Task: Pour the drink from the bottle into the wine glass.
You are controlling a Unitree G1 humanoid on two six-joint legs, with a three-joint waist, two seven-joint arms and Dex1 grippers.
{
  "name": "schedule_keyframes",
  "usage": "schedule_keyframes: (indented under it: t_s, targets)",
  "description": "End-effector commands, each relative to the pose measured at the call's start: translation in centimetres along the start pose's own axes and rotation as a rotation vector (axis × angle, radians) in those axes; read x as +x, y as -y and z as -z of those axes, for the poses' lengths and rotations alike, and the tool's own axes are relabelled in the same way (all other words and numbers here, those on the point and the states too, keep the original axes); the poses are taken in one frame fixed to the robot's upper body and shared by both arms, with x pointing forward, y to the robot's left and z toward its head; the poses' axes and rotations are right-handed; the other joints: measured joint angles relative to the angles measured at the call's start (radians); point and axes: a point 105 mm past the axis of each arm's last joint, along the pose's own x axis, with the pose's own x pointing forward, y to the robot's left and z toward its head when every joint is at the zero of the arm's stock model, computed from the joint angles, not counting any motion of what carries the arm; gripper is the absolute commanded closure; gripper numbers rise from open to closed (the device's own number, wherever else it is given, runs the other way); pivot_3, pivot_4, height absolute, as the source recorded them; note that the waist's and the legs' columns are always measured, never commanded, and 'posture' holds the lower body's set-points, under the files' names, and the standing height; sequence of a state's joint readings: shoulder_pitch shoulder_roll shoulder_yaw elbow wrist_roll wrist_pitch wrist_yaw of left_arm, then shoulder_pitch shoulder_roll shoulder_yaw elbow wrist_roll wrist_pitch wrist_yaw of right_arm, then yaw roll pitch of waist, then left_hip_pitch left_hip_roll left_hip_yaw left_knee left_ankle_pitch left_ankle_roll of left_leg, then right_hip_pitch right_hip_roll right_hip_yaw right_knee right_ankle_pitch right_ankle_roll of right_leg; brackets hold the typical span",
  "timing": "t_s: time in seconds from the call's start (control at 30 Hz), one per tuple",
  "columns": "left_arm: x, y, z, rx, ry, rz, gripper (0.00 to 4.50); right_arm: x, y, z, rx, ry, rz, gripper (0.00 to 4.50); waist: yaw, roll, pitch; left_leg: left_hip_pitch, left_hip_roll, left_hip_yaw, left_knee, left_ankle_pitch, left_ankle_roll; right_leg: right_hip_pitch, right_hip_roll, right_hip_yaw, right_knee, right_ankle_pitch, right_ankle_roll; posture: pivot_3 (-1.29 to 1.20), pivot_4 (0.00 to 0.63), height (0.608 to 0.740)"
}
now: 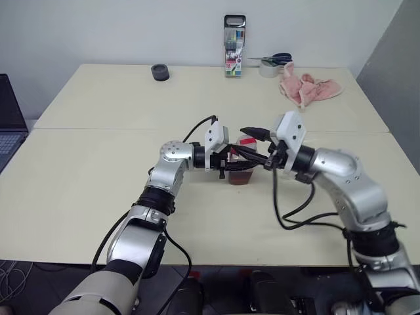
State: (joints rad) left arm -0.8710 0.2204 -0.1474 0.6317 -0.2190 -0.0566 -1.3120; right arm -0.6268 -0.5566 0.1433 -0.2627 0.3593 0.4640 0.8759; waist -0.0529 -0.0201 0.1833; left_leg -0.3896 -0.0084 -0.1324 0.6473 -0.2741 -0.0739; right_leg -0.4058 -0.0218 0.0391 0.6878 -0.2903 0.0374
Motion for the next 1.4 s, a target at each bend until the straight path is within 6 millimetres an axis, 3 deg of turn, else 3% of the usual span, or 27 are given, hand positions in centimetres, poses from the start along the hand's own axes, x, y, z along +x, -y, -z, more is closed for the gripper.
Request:
schedule_keyframes:
  t_s: [0.03,0.07,0.2,0.33,0.47,0.6,0.7,0.93,1.17,1.37,1.4]
  targets:
    - [-0.8,-0.8,-2.1,0.020,0.071,-0.043,2.81,-0.3,-1.3,0.3,0.003,-0.017,-0.127,2.69,-0.002,0.000,0.000,0.000,0.000,0.000,0.000,0.000,0.000,0.000,0.000,0.000,0.000,0.000,0.000,0.00,0.150,0.740]
    - [-0.8,-1.0,-2.1,0.012,0.075,-0.055,2.81,-0.3,-1.0,0.0,0.014,0.006,-0.097,2.69,-0.002,0.000,0.000,0.000,0.000,0.000,0.000,0.000,0.000,0.000,0.000,0.000,0.000,0.000,0.000,0.00,0.150,0.740]
    - [-0.8,-1.6,-2.1,-0.007,0.074,-0.100,2.84,-0.9,0.8,-1.8,0.019,0.085,0.089,1.28,-0.002,0.000,0.000,0.000,0.000,0.000,0.001,0.000,-0.001,0.000,0.000,0.000,0.001,0.000,0.000,0.00,0.150,0.740]
    - [-0.6,-2.2,-2.1,0.000,0.070,-0.135,2.84,-1.8,-0.3,-2.6,0.043,0.085,0.186,0.02,0.001,0.000,0.000,-0.001,0.000,-0.001,0.002,0.002,-0.003,-0.001,-0.001,0.000,0.002,0.000,0.000,0.00,0.150,0.740]
    - [-0.2,-2.5,-2.0,0.006,0.072,-0.150,2.84,-1.8,-1.1,-1.9,0.084,0.079,0.392,0.00,0.003,0.000,0.000,-0.001,0.000,-0.002,0.002,0.002,-0.003,-0.001,-0.001,0.000,0.002,0.000,0.000,0.00,0.150,0.740]
    - [0.1,-2.5,-2.0,0.014,0.073,-0.148,2.84,-1.4,-0.3,-1.2,0.103,0.085,0.620,0.00,0.002,0.000,0.000,-0.001,-0.001,0.000,0.003,0.002,-0.003,-0.001,-0.001,0.002,0.004,0.000,0.000,0.00,0.150,0.740]
    - [0.3,-2.4,-2.0,0.020,0.074,-0.145,2.84,-0.5,-0.2,-1.3,0.143,0.107,0.699,0.00,-0.002,0.000,0.000,0.000,0.000,0.000,0.003,0.002,-0.004,-0.002,0.000,0.002,0.007,0.000,0.000,0.00,0.150,0.740]
    - [0.4,-2.4,-1.9,0.031,0.068,-0.139,2.84,0.9,-0.5,-1.2,0.164,0.111,0.717,0.00,-0.004,0.000,0.000,-0.001,-0.001,-0.001,0.004,0.002,-0.004,-0.002,0.000,0.002,0.007,0.000,0.000,0.00,0.150,0.740]
    - [0.3,-2.3,-1.8,0.035,0.062,-0.134,2.84,0.9,0.4,-1.2,0.185,0.138,0.811,0.00,-0.004,0.000,0.000,-0.001,-0.001,-0.001,0.004,0.002,-0.004,-0.002,0.000,0.002,0.008,0.000,0.000,0.00,0.150,0.740]
    - [0.3,-2.4,-1.8,0.036,0.059,-0.134,2.84,1.2,0.1,-0.7,0.200,0.123,0.792,0.43,-0.005,0.000,0.000,-0.001,-0.001,-0.001,0.004,0.002,-0.003,-0.002,0.000,0.002,0.008,0.000,0.000,0.00,0.150,0.740]
    - [0.3,-2.4,-1.8,0.036,0.059,-0.134,2.84,1.2,0.0,-0.6,0.204,0.120,0.785,0.67,-0.005,0.000,0.000,-0.001,-0.001,-0.001,0.004,0.002,-0.003,-0.002,0.000,0.002,0.008,0.000,0.000,0.00,0.150,0.740]
